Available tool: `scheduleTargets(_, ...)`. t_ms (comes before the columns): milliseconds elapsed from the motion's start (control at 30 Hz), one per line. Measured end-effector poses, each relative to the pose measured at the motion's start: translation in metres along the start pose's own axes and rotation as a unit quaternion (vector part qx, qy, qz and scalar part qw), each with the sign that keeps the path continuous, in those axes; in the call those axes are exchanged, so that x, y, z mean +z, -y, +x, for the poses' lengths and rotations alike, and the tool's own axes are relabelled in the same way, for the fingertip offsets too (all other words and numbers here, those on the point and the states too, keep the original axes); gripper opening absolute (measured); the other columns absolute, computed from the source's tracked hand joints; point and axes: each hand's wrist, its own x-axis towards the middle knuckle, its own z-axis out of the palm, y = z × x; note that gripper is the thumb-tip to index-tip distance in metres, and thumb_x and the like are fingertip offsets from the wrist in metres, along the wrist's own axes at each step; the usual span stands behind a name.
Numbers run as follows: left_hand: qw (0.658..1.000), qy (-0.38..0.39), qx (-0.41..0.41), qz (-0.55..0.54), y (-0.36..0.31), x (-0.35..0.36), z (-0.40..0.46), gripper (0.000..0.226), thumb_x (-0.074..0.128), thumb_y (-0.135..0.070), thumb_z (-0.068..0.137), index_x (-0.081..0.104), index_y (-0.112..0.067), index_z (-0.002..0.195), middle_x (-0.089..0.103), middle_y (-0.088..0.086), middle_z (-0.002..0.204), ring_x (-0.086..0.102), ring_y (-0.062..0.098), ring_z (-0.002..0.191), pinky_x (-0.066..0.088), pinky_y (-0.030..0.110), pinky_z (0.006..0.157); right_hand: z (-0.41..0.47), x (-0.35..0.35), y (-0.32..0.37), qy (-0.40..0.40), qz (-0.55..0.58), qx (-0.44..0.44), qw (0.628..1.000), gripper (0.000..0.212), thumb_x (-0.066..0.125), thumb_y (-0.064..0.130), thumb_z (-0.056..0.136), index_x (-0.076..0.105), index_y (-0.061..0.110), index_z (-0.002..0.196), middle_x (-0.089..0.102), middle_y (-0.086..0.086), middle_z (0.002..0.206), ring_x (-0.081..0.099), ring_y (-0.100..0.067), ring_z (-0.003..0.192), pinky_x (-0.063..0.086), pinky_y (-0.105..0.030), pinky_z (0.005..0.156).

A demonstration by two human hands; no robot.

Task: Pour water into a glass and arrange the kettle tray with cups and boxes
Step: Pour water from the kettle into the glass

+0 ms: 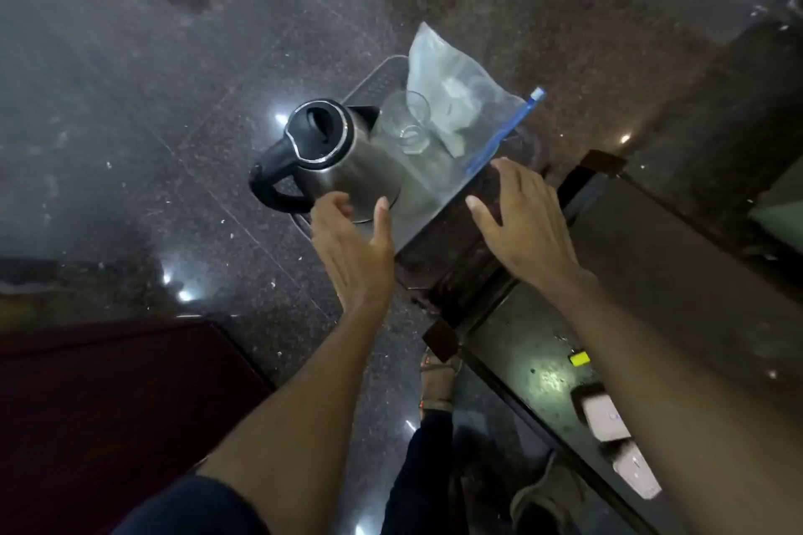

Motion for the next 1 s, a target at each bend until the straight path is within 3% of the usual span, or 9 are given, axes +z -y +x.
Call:
scheduleTargets(133,0.988,-0.061,-0.110,-0.088,0.018,-0.009,0.029,0.089,0.084,-0.054,0.085,0.043,-0.010,0.151,0.052,0.004,0.139,0.057,0.019,0.126,0.052,0.037,0.110,0.053,0.015,0.038,-0.021,0.015,-0.069,0.997,0.062,0.059,0.048,0.098,0.042,0.012,0.146,0.055,-0.009,0.140,0.051,-0.030,0.130,0.043,-0.046,0.109)
scheduleTargets(267,0.981,-0.008,-0.131,-0.144,0.036,-0.001,0.053,0.122,0.090,-0.061,0.073,0.030,-0.008,0.164,0.040,0.008,0.164,0.040,0.019,0.152,0.033,0.027,0.125,0.100,0.035,0.063,-0.019,0.003,-0.093,0.995,0.067,0.068,0.043,0.093,0.043,0.009,0.146,0.054,-0.012,0.140,0.051,-0.033,0.128,0.043,-0.046,0.108)
scheduleTargets(367,0.979,0.030,-0.121,-0.164,0.057,0.003,0.079,0.117,0.098,-0.058,0.061,0.046,-0.010,0.154,0.054,0.005,0.154,0.051,0.018,0.145,0.042,0.040,0.123,0.128,0.047,0.069,-0.002,-0.013,-0.091,0.996,0.074,0.074,0.036,0.089,0.039,0.007,0.148,0.050,-0.014,0.144,0.048,-0.035,0.130,0.040,-0.046,0.110)
scheduleTargets(467,0.976,0.065,-0.111,-0.177,0.075,0.005,0.100,0.109,0.101,-0.063,0.047,0.064,-0.015,0.138,0.071,-0.005,0.135,0.067,0.007,0.126,0.056,0.038,0.108,0.148,0.058,0.065,0.019,-0.022,-0.088,0.996,0.082,0.076,0.030,0.088,0.032,0.006,0.153,0.042,-0.017,0.151,0.041,-0.037,0.138,0.038,-0.048,0.115)
scheduleTargets(600,0.975,0.082,-0.091,-0.185,0.086,0.004,0.111,0.106,0.101,-0.068,0.043,0.071,-0.017,0.131,0.075,-0.008,0.129,0.069,0.003,0.123,0.058,0.036,0.105,0.165,0.073,0.059,0.046,-0.016,-0.075,0.996,0.091,0.079,0.026,0.085,0.028,0.006,0.157,0.038,-0.017,0.154,0.036,-0.037,0.143,0.035,-0.047,0.119)
scheduleTargets(700,0.976,0.067,-0.089,-0.185,0.083,0.005,0.112,0.084,0.101,-0.064,0.044,0.076,-0.024,0.114,0.078,-0.014,0.113,0.072,-0.005,0.109,0.061,0.032,0.097,0.170,0.086,0.055,0.042,-0.004,-0.059,0.997,0.094,0.082,0.028,0.084,0.028,0.005,0.157,0.040,-0.016,0.150,0.038,-0.035,0.140,0.034,-0.046,0.118)
scheduleTargets(900,0.993,0.057,0.005,-0.104,0.057,-0.024,0.133,0.104,0.095,-0.072,0.053,0.064,-0.015,0.135,0.070,-0.001,0.131,0.067,0.015,0.123,0.055,0.040,0.105,0.172,0.095,0.051,0.012,0.067,-0.030,0.997,0.081,0.084,0.022,0.074,0.044,0.012,0.143,0.047,-0.014,0.132,0.048,-0.033,0.125,0.043,-0.047,0.107)
scheduleTargets(1000,0.994,0.083,0.054,-0.045,0.046,-0.051,0.145,0.100,0.093,-0.075,0.055,0.066,-0.017,0.131,0.071,-0.001,0.129,0.067,0.015,0.120,0.055,0.039,0.101,0.163,0.097,0.051,0.026,0.109,-0.022,0.993,0.079,0.084,0.017,0.072,0.044,0.016,0.140,0.047,-0.012,0.131,0.053,-0.030,0.120,0.045,-0.034,0.098)
